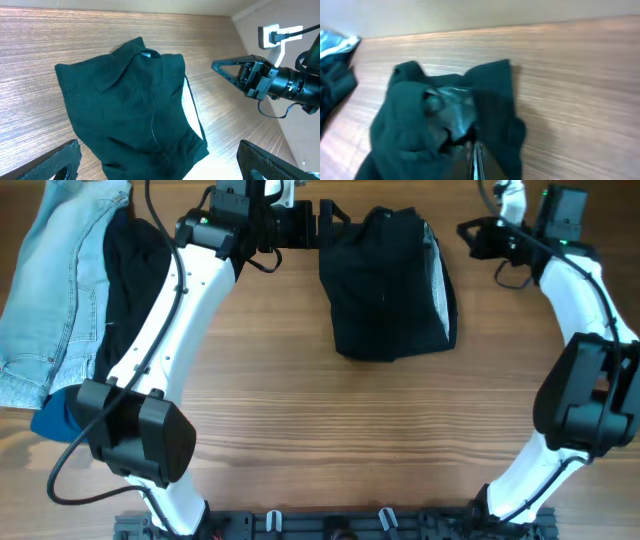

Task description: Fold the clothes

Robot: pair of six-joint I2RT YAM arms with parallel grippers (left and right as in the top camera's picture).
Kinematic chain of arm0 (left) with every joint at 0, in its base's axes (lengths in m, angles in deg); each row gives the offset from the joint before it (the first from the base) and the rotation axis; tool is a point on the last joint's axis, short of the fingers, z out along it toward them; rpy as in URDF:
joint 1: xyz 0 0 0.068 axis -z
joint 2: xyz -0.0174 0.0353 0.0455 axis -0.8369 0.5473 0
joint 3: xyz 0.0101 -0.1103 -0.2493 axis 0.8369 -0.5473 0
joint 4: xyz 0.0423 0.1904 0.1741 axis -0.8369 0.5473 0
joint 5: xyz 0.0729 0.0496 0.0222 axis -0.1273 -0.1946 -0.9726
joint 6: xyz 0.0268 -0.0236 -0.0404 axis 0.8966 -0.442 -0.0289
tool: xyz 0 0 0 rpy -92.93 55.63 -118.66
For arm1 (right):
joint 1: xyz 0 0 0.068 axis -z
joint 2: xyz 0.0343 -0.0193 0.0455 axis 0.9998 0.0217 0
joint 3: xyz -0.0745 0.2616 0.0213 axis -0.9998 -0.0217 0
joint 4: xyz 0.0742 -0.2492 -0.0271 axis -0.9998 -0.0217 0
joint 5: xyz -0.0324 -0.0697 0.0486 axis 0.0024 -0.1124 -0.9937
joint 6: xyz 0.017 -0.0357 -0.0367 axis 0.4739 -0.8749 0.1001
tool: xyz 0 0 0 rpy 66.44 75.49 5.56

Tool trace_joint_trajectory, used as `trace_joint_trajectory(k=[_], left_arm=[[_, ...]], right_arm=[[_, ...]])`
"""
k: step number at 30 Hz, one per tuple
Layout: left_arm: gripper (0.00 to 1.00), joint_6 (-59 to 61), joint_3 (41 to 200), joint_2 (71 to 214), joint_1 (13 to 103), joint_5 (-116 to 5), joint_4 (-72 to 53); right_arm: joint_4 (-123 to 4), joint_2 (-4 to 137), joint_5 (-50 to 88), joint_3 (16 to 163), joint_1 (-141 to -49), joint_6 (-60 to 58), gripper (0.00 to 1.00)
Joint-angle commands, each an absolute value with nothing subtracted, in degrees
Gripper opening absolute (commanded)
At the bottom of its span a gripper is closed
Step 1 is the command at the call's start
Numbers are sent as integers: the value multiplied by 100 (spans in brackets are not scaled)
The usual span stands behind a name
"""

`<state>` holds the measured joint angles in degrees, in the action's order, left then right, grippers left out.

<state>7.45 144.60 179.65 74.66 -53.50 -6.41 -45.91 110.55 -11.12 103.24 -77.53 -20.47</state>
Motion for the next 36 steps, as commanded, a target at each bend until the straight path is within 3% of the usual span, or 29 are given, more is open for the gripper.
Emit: trace_joint_trajectory(k=[1, 3, 4, 6, 8, 11, 15, 21, 22, 24, 25, 26, 36], left_arm=[[100, 904, 14441, 18046, 7471, -5409, -656], [100, 904, 14438, 18046, 7471, -5409, -656], [100, 904, 14438, 18046, 7471, -5409, -656], [100, 904, 14438, 18046, 7471, -5409, -656], [100, 904, 14438, 18046, 7471, -5409, -641], [100, 904, 14436, 18046, 7471, -5409, -637], [100, 904, 14434, 18046, 7471, -5407, -637], [100, 904, 14434, 18046, 7471, -5409, -641], [100, 904, 14434, 18046, 7471, -5424, -639], [100, 904, 14434, 18046, 7471, -5470, -639], [100, 904, 14434, 18046, 7471, -5473, -639], [100, 902, 14434, 18046, 7471, -5473, -639], [100, 902, 14434, 18046, 7471, -5470, -634]], right_arm=[[-4645, 11232, -1049, 10418, -7847, -2128, 4], [-4742, 11254, -1591, 10418, -7906, -2500, 6], [-4748, 11254, -1801, 10418, -7946, -2616, 17], [-4715, 11254, -1895, 10418, -8031, -2675, 51], [-4680, 11263, -1886, 10418, -8125, -2681, 67], [-4575, 11361, -1809, 10418, -8254, -2679, 70], [-4383, 11617, -1783, 10418, -8427, -2662, 67], [-4291, 11958, -1798, 10418, -8800, -2683, 52], [-4267, 11969, -1794, 10418, -8851, -2681, 47], [-4221, 11973, -1759, 10418, -8910, -2672, 27], [-4202, 11958, -1759, 10425, -8912, -2662, 12], [-4202, 11934, -1757, 10436, -8901, -2611, 4], [-5262, 11621, -1678, 11174, -8164, -2358, 4]])
